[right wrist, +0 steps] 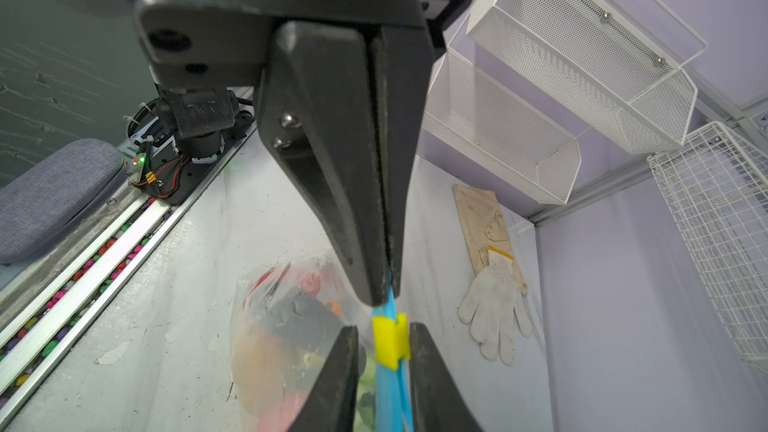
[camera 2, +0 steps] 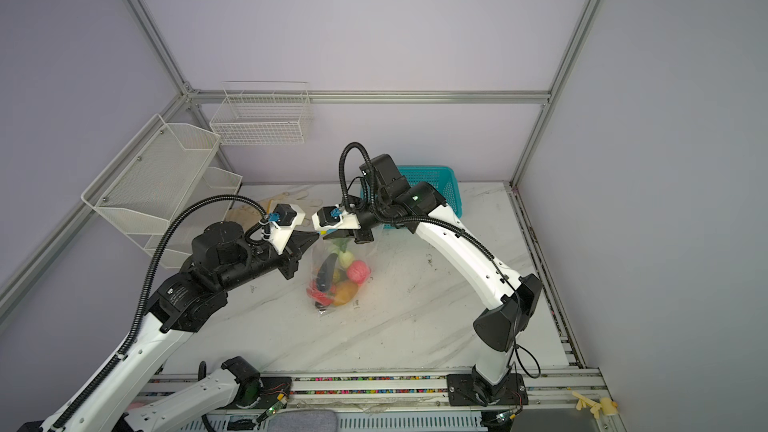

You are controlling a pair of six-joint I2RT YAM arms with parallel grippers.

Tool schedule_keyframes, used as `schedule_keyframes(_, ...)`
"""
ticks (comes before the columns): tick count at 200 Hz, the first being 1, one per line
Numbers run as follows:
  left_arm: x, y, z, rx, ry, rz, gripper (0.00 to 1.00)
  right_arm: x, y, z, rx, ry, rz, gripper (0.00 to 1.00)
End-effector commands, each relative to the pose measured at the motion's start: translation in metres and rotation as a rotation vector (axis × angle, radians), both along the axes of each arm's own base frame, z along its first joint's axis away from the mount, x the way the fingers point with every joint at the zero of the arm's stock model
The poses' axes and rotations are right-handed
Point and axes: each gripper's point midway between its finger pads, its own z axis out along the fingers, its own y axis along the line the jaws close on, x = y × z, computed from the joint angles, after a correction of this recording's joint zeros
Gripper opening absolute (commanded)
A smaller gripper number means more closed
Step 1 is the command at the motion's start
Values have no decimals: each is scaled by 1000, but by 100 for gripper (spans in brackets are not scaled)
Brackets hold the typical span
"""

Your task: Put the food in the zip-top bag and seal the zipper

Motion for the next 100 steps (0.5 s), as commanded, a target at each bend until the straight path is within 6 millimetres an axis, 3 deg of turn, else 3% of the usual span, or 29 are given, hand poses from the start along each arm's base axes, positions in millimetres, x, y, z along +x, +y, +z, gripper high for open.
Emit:
schedule_keyframes(1, 2, 0, 2, 8, -47, 3, 0, -11, -3, 6, 15, 11, 29, 24)
schedule_keyframes(46, 3, 1, 1, 11, -48, 8, 0, -12, -2, 8, 24, 13, 33, 23)
schedule_keyframes(100, 3, 1, 2, 13, -53, 7, 0, -11, 4, 2, 16, 58, 48, 35)
